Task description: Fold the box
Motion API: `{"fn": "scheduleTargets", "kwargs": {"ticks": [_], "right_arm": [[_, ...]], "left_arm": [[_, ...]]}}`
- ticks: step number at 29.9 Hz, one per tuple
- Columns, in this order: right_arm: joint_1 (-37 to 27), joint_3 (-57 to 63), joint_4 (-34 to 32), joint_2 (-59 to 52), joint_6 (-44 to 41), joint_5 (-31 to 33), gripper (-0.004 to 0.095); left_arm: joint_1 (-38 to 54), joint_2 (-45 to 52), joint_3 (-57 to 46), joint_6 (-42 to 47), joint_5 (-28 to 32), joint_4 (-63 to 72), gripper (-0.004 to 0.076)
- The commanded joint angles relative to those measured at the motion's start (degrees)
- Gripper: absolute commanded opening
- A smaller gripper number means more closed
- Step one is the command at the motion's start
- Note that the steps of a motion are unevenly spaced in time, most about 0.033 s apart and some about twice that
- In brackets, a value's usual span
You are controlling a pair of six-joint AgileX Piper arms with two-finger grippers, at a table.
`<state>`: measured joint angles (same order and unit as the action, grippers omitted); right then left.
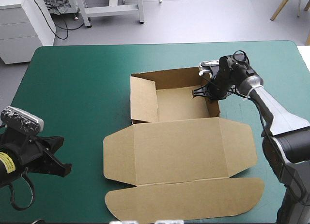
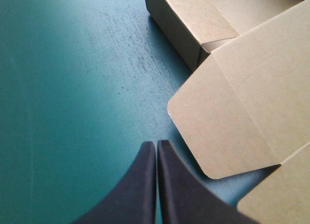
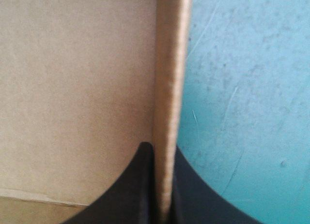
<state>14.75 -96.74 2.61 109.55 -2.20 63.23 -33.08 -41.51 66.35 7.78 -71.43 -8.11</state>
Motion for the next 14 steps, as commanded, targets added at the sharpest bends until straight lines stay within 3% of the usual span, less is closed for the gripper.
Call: {"fn": "scheduleTargets", "kwargs": {"ticks": [1, 8, 14], "right_arm": [[-1.7, -6.4, -1.2, -3.3, 1.5, -0.2, -0.0019], [-13.9, -16.6, -5.1, -3.5, 3.9, 3.3, -0.0019], [-26.9, -17.5, -5.6, -3.4, 5.2, -0.4, -0.0019]], "left_arm": [[-0.4, -0.1, 1.1, -0.1, 2.5, -0.1, -0.001], [-0.4, -0.1, 1.1, -0.1, 0.8, -0.1, -0.001], [-0.4, -0.1, 1.1, -0.1, -1.0, -0.1, -0.001]]}}
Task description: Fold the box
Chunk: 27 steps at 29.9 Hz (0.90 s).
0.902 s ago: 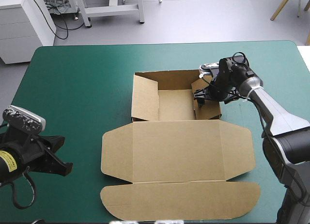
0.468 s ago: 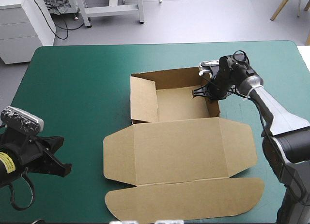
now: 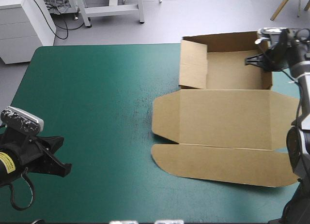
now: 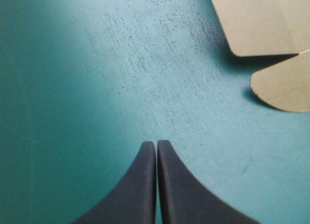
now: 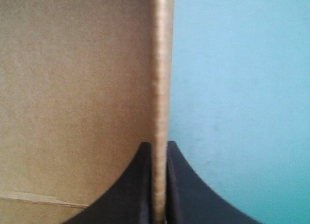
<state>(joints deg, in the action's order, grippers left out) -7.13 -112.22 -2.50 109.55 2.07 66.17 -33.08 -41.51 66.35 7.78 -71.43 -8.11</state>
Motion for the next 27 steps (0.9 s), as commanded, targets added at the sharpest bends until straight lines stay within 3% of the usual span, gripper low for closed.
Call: {"fn": "scheduleTargets", "kwargs": {"ticks": [1, 5, 12, 15, 18, 24, 26, 27], "right_arm": [[-7.1, -2.0, -0.5, -3.3, 0.9, -3.9, -0.0019], [-13.7, -2.0, -0.3, -2.4, 0.9, -5.7, -0.0019], [-20.0, -2.0, -0.2, 0.0, 0.9, -6.3, -0.0014], [-21.3, -2.0, -0.1, 1.1, 2.9, -5.3, 0.0053], [-21.7, -2.0, -0.2, 1.7, 3.5, -4.2, 0.022], [-22.0, -2.1, -2.6, 1.7, 3.3, -1.1, 0.0822], [-22.0, -2.1, -2.9, 1.7, 2.1, 0.3, 0.0938], [-22.0, -2.1, -2.9, 1.7, 2.1, 1.2, 0.0938]], "left_arm": [[-0.4, -0.1, 1.1, -0.1, -1.0, 0.0, -0.001], [-0.4, -0.1, 1.1, 0.0, -1.0, -0.2, -0.001], [-0.4, -0.1, 1.1, 0.0, -1.0, -0.2, -0.001], [-0.4, -0.1, 1.1, 0.0, -1.0, -0.2, -0.001], [-0.4, -0.1, 1.1, 0.0, -1.0, -0.2, -0.001], [-0.4, -0.1, 1.1, 0.0, -1.0, -0.2, -0.001], [-0.4, -0.1, 1.1, 0.0, -1.0, -0.2, -0.001], [-0.4, -0.1, 1.1, 0.0, -1.0, -0.2, -0.001]]}}
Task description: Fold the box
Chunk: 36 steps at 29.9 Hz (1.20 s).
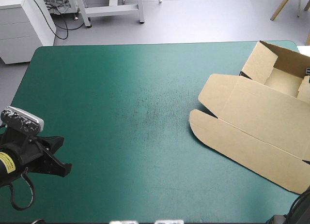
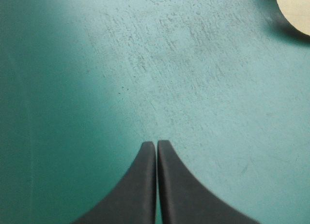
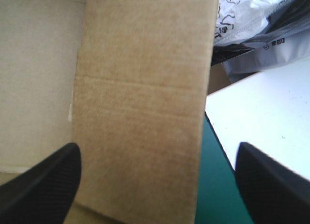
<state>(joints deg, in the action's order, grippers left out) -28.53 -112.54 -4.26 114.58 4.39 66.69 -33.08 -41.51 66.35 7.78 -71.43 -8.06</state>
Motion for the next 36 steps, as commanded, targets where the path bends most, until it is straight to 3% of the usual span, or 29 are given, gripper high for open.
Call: {"fn": "scheduleTargets", "kwargs": {"ticks": [1, 16, 19, 22, 23, 24, 25, 29, 36], "right_arm": [[-0.6, -1.8, -1.0, -3.5, -0.3, 1.4, 0.0932], [-0.2, 2.5, 22.4, -17.8, 9.2, 2.2, 0.0874], [0.8, 6.6, 25.5, -21.9, 11.6, 2.2, 0.0723], [3.0, 9.9, 26.9, -26.0, 13.5, 0.4, 0.0369], [4.4, 11.3, 27.4, -27.4, 14.4, -1.0, 0.0183], [5.4, 12.2, 27.5, -28.6, 14.9, -1.8, 0.0058], [6.8, 13.3, 27.5, -29.8, 15.7, -2.6, -0.0012], [12.5, 17.6, 27.3, -34.2, 17.5, -5.2, 0.0], [21.4, 30.0, 27.3, -45.9, 20.9, -15.2, 0.0]], "left_arm": [[-0.4, -0.1, 1.1, 0.0, -1.0, -0.2, -0.001], [-0.4, -0.1, 1.1, 0.1, -2.6, 3.5, -0.001], [-0.4, 0.0, 1.1, 0.1, -2.0, 2.8, -0.001], [-0.4, 0.7, 0.9, -0.2, -0.2, 1.9, -0.001], [-0.4, 1.4, 0.4, -0.2, 1.4, 1.7, -0.001], [-0.4, 2.2, -0.5, -0.2, 3.0, 1.6, -0.001], [-0.4, 3.3, -1.6, -0.2, 5.2, 1.6, -0.001], [-0.4, 8.0, -6.8, 0.1, 9.9, 2.6, -0.001], [-0.4, 15.8, -15.0, -0.1, 14.5, 2.7, -0.001]]}}
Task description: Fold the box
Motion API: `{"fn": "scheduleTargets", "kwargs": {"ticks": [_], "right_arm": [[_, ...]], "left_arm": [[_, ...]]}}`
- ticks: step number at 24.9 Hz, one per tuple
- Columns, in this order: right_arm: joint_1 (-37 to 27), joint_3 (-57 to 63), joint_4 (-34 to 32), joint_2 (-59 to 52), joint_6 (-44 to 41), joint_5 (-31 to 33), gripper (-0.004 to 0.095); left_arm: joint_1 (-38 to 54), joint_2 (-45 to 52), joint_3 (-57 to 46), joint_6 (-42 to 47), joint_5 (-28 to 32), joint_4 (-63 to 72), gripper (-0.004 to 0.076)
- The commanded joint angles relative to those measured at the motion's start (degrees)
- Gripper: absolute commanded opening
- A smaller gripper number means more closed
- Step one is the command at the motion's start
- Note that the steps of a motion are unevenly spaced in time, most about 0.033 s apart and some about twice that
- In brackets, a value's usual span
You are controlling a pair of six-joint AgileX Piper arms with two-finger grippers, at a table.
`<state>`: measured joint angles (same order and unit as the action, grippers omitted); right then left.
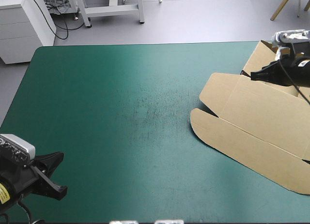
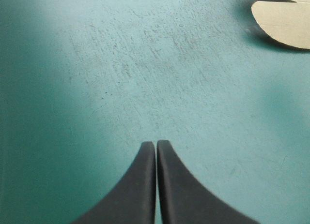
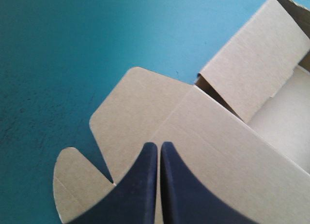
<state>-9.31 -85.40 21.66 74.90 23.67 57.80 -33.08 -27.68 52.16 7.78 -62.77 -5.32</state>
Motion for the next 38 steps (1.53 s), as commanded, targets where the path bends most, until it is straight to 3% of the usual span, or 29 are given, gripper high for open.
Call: {"fn": "scheduleTargets", "kwargs": {"ticks": [1, 17, 26, 31, 35, 38], "right_arm": [[3.1, 5.0, 1.4, -8.0, 2.1, -7.0, 0.0], [4.6, 41.2, 1.6, -39.8, 4.7, -21.2, -0.0019], [4.6, 51.1, 1.6, -58.8, 4.7, -22.1, -0.0019], [4.6, 54.5, 1.6, -65.4, 2.7, -21.3, -0.0019], [4.6, 56.2, 0.9, -67.8, 3.3, -21.4, -0.0019], [4.5, 56.9, -3.4, -71.5, 1.4, -22.1, -0.0019]], "left_arm": [[-0.4, 3.1, -1.5, -0.1, 6.4, -0.2, -0.001], [-0.3, 18.2, -12.9, -0.1, 12.6, -3.3, -0.001], [-0.2, 24.0, -19.4, 0.0, 15.7, -9.1, -0.001], [8.6, 26.3, -23.1, 2.4, 17.8, -10.4, -0.001], [19.4, 29.0, -23.4, -5.0, 18.7, -4.3, -0.001], [24.9, 29.4, -23.6, -9.7, 18.1, 0.4, -0.001]]}}
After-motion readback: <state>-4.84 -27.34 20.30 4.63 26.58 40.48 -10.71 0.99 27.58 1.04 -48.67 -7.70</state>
